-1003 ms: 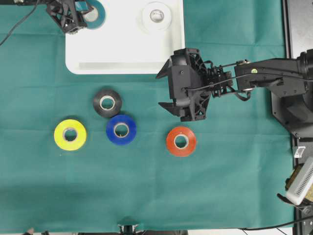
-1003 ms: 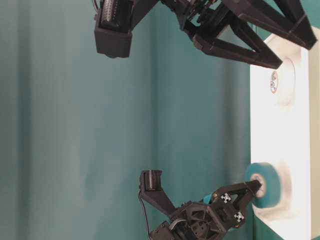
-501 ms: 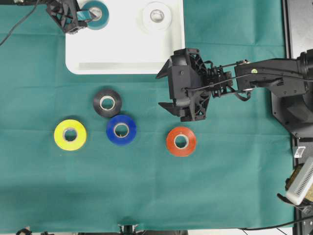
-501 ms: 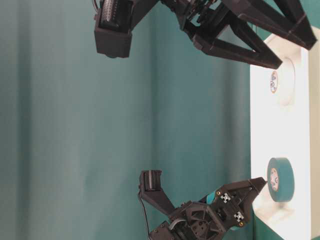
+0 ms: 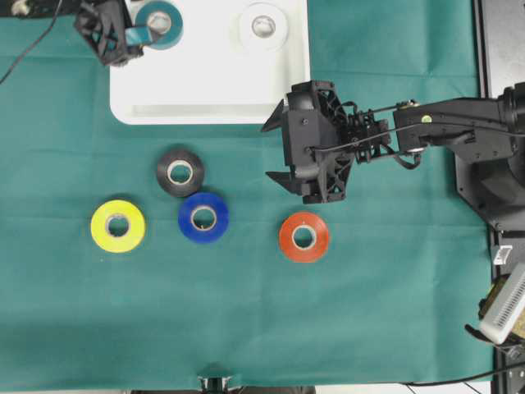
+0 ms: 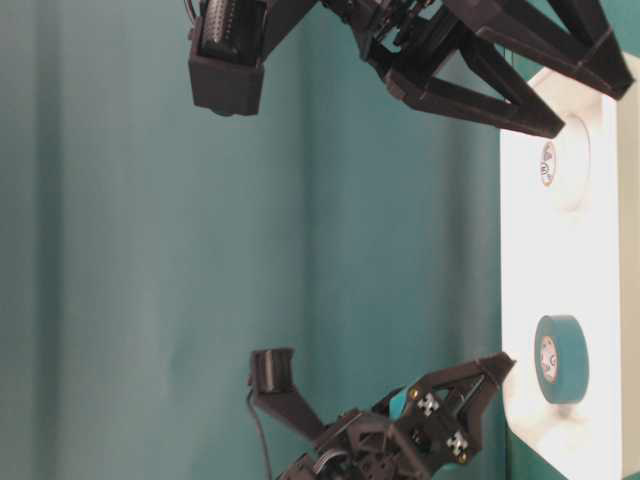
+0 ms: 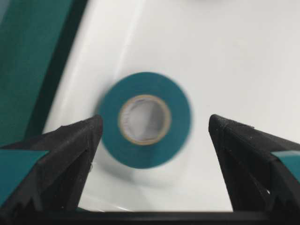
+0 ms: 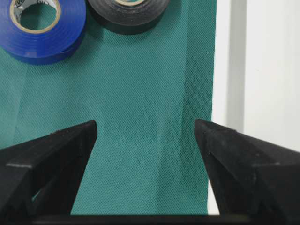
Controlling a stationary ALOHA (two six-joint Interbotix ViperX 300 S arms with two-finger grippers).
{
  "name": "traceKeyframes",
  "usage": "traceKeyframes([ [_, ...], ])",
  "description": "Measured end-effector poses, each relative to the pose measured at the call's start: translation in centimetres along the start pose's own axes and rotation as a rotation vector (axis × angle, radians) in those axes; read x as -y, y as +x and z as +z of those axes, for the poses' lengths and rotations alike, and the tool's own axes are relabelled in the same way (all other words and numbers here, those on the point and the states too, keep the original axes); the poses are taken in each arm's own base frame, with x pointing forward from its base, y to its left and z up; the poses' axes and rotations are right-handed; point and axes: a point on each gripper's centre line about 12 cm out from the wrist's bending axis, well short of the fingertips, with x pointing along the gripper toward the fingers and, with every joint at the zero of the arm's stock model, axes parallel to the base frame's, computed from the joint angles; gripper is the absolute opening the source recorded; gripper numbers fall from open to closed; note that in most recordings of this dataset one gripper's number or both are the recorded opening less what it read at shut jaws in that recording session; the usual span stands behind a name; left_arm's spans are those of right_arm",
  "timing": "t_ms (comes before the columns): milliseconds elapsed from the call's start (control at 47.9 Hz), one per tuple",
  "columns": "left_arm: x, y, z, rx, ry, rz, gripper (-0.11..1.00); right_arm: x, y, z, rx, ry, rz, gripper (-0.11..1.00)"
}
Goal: Put the tape alternately from left to right into the white case.
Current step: 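Withdraw the left gripper from the tray to its side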
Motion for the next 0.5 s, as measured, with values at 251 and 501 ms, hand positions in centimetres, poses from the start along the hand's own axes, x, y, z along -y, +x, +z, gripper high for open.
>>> traceKeyframes([
  [251,4.1,-2.5,-0.4,0.034,0.063,-0.075,1.0,-0.1,0.0,0.0,0.0,0.0,0.001,0.84],
  [501,7.3,-4.6,-0.8,0.063,0.056,-0.146,1.0,0.0,0.0,0.0,0.0,0.0,0.0,0.84],
])
